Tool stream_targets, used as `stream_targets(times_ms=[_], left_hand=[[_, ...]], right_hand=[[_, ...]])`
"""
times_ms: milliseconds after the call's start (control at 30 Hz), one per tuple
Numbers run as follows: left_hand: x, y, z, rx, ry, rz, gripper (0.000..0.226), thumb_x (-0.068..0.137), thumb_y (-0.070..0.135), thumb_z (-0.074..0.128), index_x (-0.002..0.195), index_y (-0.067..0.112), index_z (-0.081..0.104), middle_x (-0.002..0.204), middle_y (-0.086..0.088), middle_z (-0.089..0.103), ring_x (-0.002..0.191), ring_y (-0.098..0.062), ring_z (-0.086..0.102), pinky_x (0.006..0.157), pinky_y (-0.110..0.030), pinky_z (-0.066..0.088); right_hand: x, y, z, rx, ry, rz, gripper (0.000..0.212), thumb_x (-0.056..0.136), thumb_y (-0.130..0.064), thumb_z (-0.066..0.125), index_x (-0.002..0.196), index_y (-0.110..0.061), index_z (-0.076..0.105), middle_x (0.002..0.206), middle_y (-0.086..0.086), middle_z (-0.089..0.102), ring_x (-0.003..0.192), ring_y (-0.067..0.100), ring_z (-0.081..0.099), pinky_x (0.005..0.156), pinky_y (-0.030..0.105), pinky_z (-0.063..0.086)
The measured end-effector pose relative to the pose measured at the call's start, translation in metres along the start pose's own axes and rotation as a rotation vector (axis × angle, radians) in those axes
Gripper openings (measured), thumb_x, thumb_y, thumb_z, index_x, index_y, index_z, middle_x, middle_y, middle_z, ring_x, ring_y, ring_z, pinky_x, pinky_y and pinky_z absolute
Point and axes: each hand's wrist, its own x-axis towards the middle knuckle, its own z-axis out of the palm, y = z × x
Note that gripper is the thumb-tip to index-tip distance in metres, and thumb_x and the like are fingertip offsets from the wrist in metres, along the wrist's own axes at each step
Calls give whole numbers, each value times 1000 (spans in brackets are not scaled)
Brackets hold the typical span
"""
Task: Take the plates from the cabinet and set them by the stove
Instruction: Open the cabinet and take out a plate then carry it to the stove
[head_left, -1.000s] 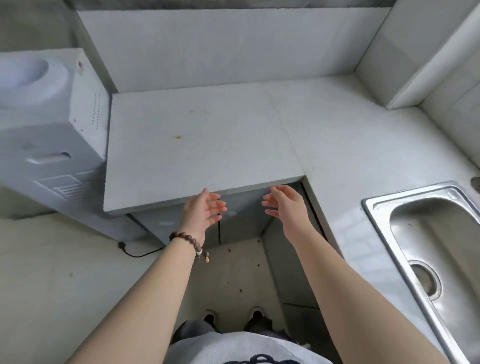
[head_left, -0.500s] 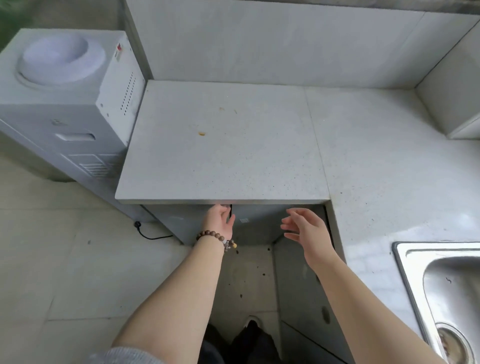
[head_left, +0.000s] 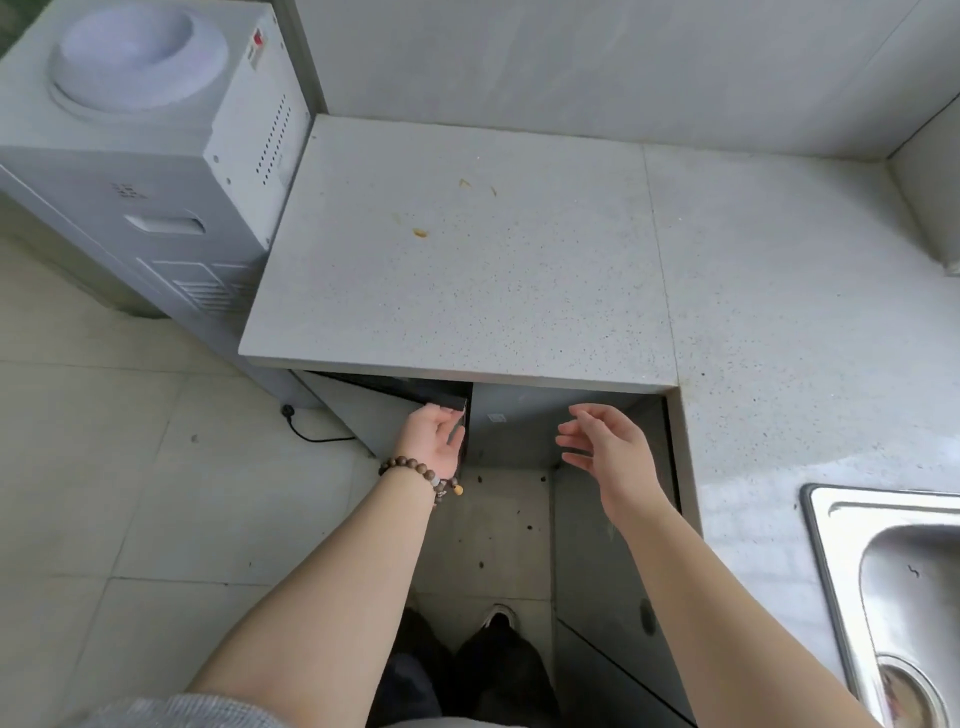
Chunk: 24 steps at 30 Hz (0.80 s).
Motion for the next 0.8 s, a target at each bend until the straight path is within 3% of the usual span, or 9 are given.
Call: stream_targets(times_ms=[133, 233, 367, 500, 600, 733, 800], left_hand=[[-16, -18, -27, -159, 106, -36, 25, 97, -5, 34, 86, 4, 54, 102, -12, 59, 128, -27, 49, 113, -36, 34], [-29, -27, -44, -197, 112, -36, 25, 95, -5, 36, 88, 2, 58, 114, -16, 58, 116, -26, 54, 112, -35, 36], [-44, -36, -68, -249, 147, -37, 21, 97, -1, 40, 110, 2, 57, 124, -14, 57, 123, -27, 52, 102, -32, 40], [-58, -42, -100, -311, 212, -29, 39, 98, 2, 36, 133, 1, 52, 132, -13, 57, 124, -25, 51, 97, -30, 39], [-72, -41, -131, -279, 258, -9, 41, 93, -2, 30, 121, 3, 60, 123, -11, 61, 121, -23, 52, 101, -31, 36], [-86, -29, -175, -269, 387, 45, 44, 96, -3, 32, 135, -1, 51, 139, -17, 53, 129, -25, 49, 104, -30, 38], [-92, -19, -193, -249, 435, 90, 39, 97, -3, 36, 131, -3, 55, 137, -18, 55, 125, -24, 52, 104, -29, 39]], right_hand=[[-2, 7, 19, -14, -47, 19, 14, 95, -20, 55, 100, -15, 67, 86, 6, 72, 80, 17, 71, 70, 29, 56], [-7, 12, 35, -42, -101, 22, 13, 95, -21, 55, 100, -16, 67, 88, 6, 72, 81, 18, 72, 69, 28, 56], [-15, 17, 52, -87, -184, 33, 14, 96, -22, 55, 100, -16, 67, 92, 8, 72, 84, 18, 71, 68, 27, 56], [-25, 21, 71, -122, -248, 48, 12, 96, -21, 56, 97, -14, 66, 91, 8, 70, 81, 17, 70, 69, 29, 57], [-33, 25, 87, -133, -269, 51, 12, 96, -19, 55, 95, -13, 65, 88, 9, 69, 75, 16, 68, 75, 36, 57], [-44, 34, 114, -140, -287, 66, 11, 95, -18, 54, 93, -14, 65, 81, 4, 69, 69, 13, 69, 67, 30, 56], [-50, 39, 127, -156, -299, 84, 11, 95, -17, 53, 93, -14, 64, 80, 5, 69, 70, 16, 68, 67, 32, 55]])
